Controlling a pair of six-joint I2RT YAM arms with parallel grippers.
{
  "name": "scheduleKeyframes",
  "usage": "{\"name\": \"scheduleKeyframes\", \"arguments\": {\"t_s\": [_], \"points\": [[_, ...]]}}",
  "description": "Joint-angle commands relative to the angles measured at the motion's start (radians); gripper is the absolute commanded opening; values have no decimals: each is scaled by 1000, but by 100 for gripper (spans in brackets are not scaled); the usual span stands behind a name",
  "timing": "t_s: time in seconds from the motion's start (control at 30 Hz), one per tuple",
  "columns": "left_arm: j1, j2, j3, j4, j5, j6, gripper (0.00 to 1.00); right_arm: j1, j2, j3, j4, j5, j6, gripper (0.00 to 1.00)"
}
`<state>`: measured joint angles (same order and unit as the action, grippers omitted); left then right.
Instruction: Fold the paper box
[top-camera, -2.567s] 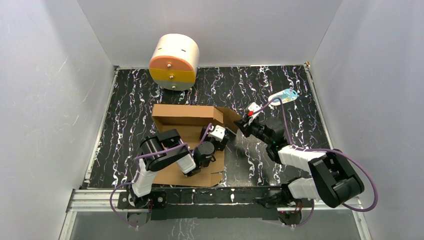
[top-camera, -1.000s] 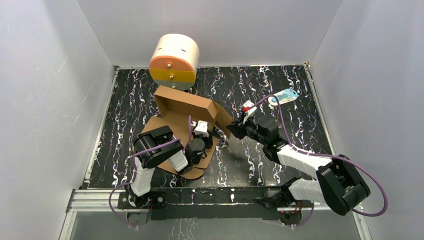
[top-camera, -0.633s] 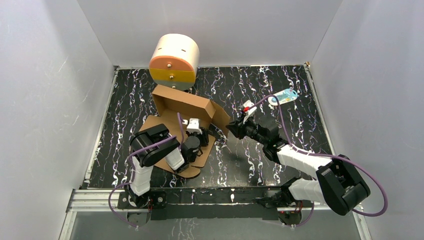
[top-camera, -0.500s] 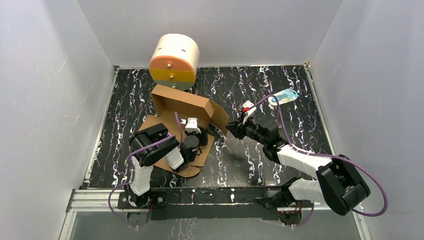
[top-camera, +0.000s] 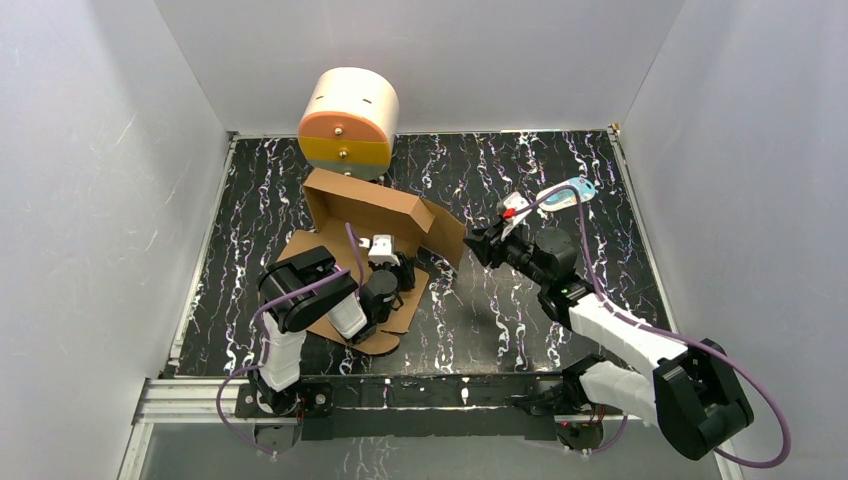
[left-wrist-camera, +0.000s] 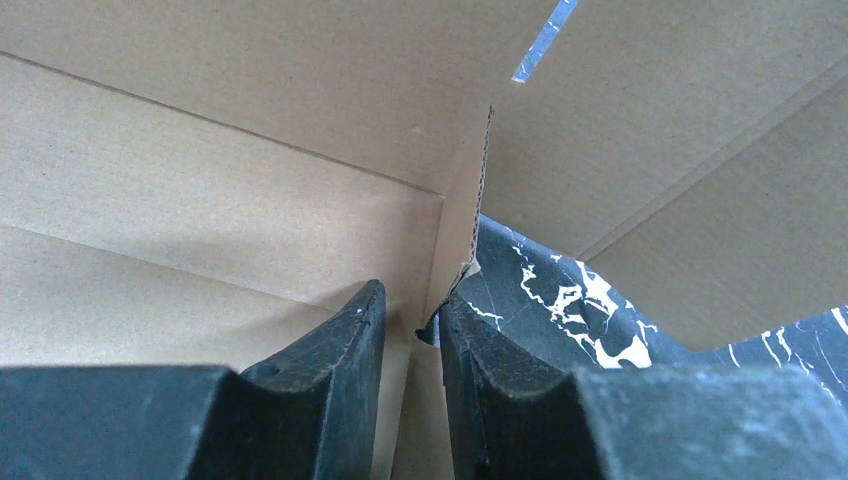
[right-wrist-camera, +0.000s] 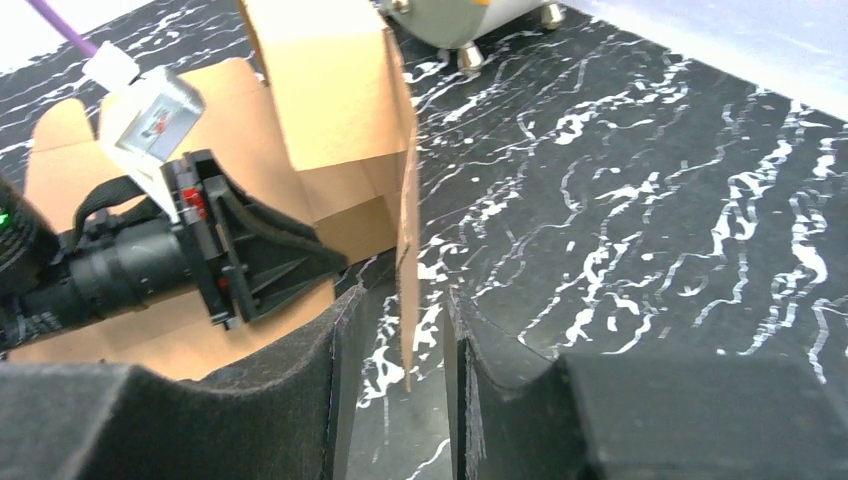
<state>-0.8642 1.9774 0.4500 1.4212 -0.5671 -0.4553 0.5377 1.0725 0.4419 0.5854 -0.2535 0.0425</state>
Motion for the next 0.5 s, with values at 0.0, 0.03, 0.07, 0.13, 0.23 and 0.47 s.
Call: {"name": "scheduleKeyframes", "arguments": {"t_s": [0.0,0.03,0.07,0.13,0.23,0.47], "points": [[10,-3,-24,-47,14,-29,24,-38,-27,68,-17,97,-41,43],[12,-4,-26,-47,17,-32,24,-50,-27,69,-19,122,-41,43],[14,-2,-26,-46,19,-32,24,-62,-19,78,-21,142,-40,44],[15,-2,-27,-47,22,-33,24,-84,19,115,-51,147,-41,44],[17,0,-25,-47,29,-36,24,-88,113,161,-60,114,-100,43],[24,13,-22,-50,42,-38,24,-89,351,259,-39,-98,-138,41]]}}
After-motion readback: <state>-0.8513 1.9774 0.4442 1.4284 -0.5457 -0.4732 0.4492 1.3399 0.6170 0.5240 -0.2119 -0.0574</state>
